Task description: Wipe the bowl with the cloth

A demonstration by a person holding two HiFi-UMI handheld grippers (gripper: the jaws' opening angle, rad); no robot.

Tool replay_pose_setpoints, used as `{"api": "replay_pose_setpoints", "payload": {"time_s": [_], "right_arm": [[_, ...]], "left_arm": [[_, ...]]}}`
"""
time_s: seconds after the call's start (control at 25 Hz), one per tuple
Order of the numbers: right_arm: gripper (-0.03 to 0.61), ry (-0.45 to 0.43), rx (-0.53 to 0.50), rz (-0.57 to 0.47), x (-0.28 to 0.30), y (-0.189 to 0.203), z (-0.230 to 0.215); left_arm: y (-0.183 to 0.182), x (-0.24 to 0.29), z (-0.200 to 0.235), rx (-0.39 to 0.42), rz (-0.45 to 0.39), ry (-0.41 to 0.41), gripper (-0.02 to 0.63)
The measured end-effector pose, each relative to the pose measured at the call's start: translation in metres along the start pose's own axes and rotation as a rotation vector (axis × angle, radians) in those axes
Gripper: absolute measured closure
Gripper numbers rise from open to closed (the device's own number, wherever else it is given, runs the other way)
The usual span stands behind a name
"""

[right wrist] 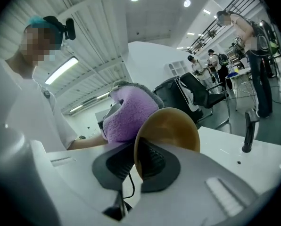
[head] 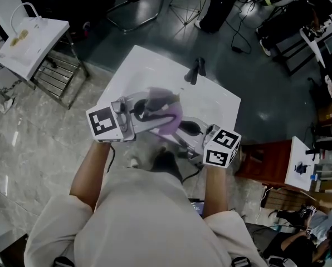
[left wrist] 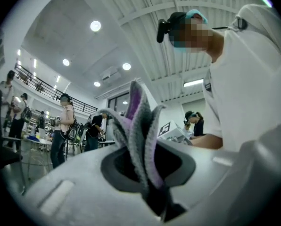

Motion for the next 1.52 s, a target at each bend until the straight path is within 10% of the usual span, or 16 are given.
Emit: {"api": "replay_pose_setpoints", "payload": {"time_s": [0.88, 1.52], "right_arm": [[0.541, -0.303, -0.012, 0.037, -0.007, 0.01, 0.03], [0.562, -0.294, 0.039, -0.168, -0.023, -0.019, 0.023]], "left_arm": [[0.035, -0.024, 0.03, -0.063, 0.092, -0.236, 0.552], [0.055, -0.032, 0.016, -0.149, 0.016, -0.245, 0.552]]}}
Point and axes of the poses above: the fingertips, and each gripper's own axes: x forward along the fingers, z to its left, y out of its underside, the point moved 9 cm from there along -x, backward along the fingers, and after that the axes turned 6 degrees about y, right-handed, at the moved point
